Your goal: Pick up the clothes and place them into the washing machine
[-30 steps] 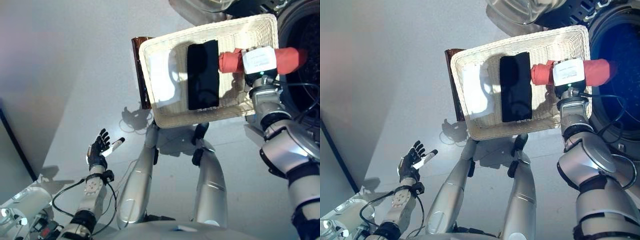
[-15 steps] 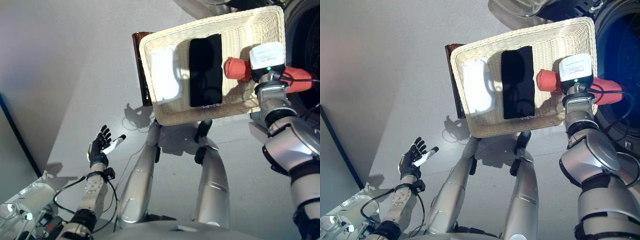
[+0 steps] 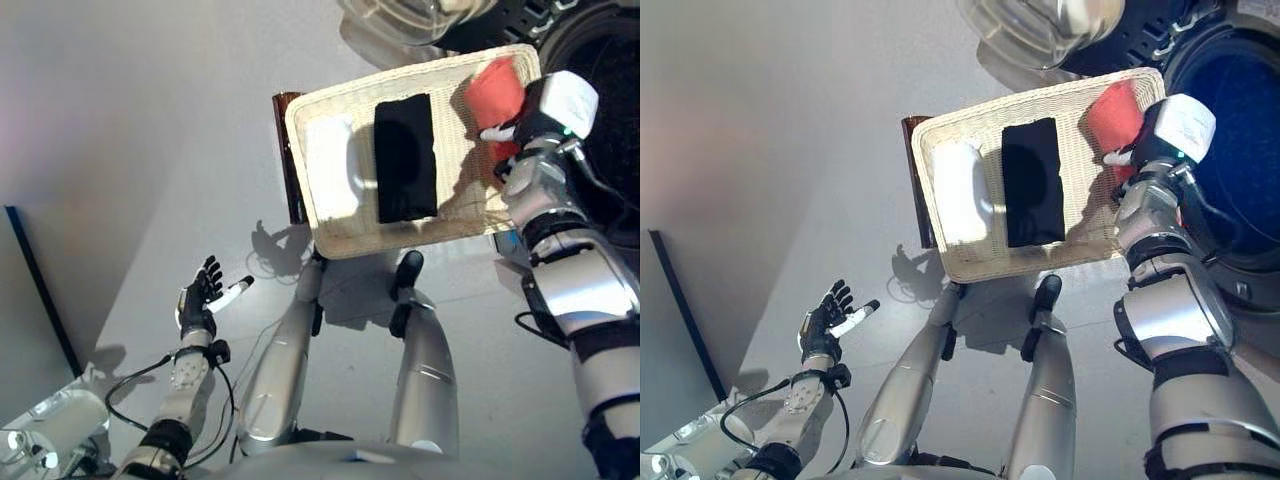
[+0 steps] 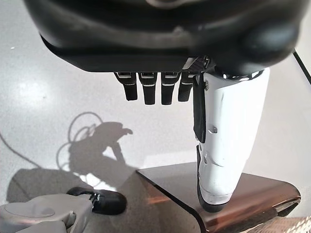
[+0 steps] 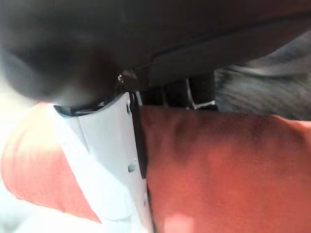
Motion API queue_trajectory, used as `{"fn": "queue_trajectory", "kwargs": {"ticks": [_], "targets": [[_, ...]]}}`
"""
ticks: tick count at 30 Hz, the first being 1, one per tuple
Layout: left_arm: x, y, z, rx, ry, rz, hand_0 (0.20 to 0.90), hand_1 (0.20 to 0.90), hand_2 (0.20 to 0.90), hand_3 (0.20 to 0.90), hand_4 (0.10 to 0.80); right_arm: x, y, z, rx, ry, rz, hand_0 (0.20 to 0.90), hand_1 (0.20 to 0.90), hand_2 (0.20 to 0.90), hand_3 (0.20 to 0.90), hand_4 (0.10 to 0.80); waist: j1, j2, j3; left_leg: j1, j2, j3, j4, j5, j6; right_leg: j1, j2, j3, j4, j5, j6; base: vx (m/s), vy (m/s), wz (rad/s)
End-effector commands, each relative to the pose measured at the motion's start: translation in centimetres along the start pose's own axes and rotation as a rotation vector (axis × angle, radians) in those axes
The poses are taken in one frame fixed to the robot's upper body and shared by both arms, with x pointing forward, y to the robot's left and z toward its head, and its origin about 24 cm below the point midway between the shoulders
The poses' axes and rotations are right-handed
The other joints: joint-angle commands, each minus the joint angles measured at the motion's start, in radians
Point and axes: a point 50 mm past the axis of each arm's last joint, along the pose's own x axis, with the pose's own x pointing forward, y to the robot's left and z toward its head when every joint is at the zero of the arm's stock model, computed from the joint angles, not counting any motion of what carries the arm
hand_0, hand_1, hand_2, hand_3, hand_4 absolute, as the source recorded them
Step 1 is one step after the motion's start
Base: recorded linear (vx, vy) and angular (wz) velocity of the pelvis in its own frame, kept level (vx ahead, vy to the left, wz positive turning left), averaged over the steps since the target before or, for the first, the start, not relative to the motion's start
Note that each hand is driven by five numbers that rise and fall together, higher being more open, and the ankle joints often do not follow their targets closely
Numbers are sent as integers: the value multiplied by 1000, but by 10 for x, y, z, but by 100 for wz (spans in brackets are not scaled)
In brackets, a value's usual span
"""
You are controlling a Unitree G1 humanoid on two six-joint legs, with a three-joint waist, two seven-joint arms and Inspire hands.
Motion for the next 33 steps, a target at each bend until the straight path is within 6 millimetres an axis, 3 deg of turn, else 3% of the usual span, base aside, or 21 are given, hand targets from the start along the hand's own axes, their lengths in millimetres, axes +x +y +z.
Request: {"fn": "queue_trajectory", "kwargs": {"ticks": [1,6,7,10,13,17,24,27,28,29,30,33], "targets": [[-2,37,4,75,-18,102,900,900,900,900,800,0,-5,5,612,99,-58,200,200,200,200,300,-14,14,-57,74,-26,45,47,-136,-36,217,1,12,-317,139,47,34,-6,-11],[-4,44,1,92,3,108,900,900,900,900,800,-21,25,-15,1049,278,11,200,200,200,200,300,-11,24,-76,103,-29,54,41,-143,-35,247,-1,18,-327,133,45,21,3,-9],[-4,43,-3,97,23,111,900,900,900,900,800,-26,31,-18,1244,342,-21,200,200,200,200,300,-12,29,-80,110,-30,58,39,-146,-35,252,-1,20,-329,131,45,25,25,-6],[-6,38,-8,95,37,97,900,900,900,900,800,-38,44,-19,1589,425,-73,200,200,200,200,300,-8,45,-93,122,-34,63,31,-149,-35,264,-1,28,-343,130,45,13,21,-7],[-8,32,-13,92,54,66,900,900,900,900,800,-47,52,-21,1805,476,-141,200,200,200,200,300,-4,67,-104,126,-36,65,29,-150,-34,267,-3,34,-344,125,46,21,21,-7],[-16,27,-24,84,90,43,900,900,900,900,800,-49,46,-22,2009,446,-256,200,200,200,200,300,0,104,-117,131,-44,65,22,-140,-33,267,-9,43,-345,128,47,-2,21,-6],[-29,29,-48,97,197,51,900,900,900,900,800,-41,26,-31,2083,438,-427,200,200,200,200,300,12,169,-150,160,-56,72,7,-150,-33,280,-22,60,-343,111,52,45,35,-2],[-31,27,-51,101,207,39,900,900,900,900,800,-29,6,-29,2093,374,-478,200,200,200,200,300,13,195,-163,164,-59,74,7,-153,-34,276,-27,68,-337,106,52,23,15,-1],[-30,25,-50,98,202,35,900,900,900,900,800,-21,-10,-24,2103,313,-513,200,200,200,200,300,12,203,-163,158,-61,78,13,-148,-33,268,-29,73,-331,112,52,0,0,0],[-29,23,-48,97,192,21,900,900,900,900,800,-9,-39,-16,2126,206,-580,200,200,200,200,300,13,211,-169,159,-63,82,20,-159,-30,260,-28,85,-322,102,51,0,0,0],[-29,22,-48,96,191,19,900,900,900,900,800,-9,-40,-15,2124,204,-582,200,200,200,200,300,14,212,-166,154,-63,83,21,-152,-30,256,-28,86,-321,110,51,37,7,-5],[-28,20,-44,92,168,1,900,900,900,900,800,8,-113,9,2150,-76,-697,200,200,200,200,300,10,222,-172,152,-64,92,25,-165,-25,234,-25,105,-302,99,53,3,26,-13]]}}
